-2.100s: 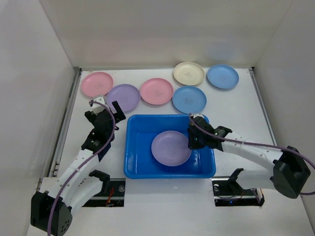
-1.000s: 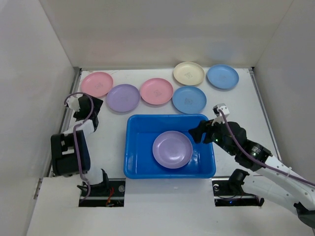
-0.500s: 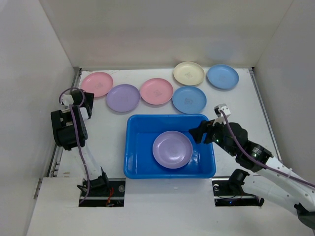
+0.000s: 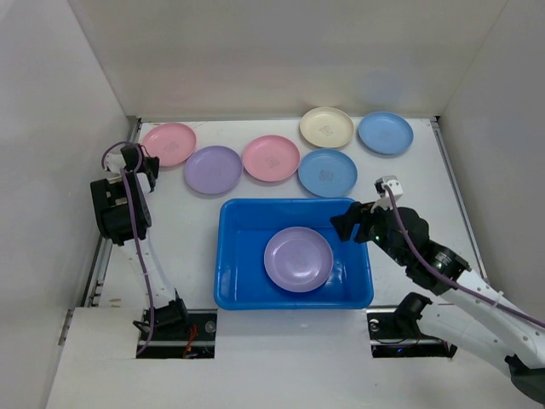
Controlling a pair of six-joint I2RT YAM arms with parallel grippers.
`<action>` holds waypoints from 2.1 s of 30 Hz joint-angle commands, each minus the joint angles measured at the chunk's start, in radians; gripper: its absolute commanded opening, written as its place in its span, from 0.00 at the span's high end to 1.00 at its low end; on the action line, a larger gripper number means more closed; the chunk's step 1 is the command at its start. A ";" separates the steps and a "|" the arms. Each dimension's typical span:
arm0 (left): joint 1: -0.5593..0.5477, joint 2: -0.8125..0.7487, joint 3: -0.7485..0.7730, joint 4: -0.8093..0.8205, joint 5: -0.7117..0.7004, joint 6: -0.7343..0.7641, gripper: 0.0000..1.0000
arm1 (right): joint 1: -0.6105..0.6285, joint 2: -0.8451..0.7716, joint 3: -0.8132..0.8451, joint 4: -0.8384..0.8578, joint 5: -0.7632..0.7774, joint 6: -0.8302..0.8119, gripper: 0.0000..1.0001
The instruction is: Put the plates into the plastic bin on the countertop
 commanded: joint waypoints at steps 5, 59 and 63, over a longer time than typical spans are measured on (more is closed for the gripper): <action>0.016 0.026 0.083 -0.132 0.008 0.021 0.99 | -0.015 0.019 0.005 0.064 0.011 -0.015 0.27; -1.198 -0.934 -0.507 -0.593 -0.137 0.633 0.97 | -0.246 -0.203 -0.077 0.063 0.145 0.103 0.29; -1.185 -0.904 -0.534 -0.548 -0.129 0.633 0.96 | -0.246 -0.198 -0.078 0.066 0.143 0.103 0.29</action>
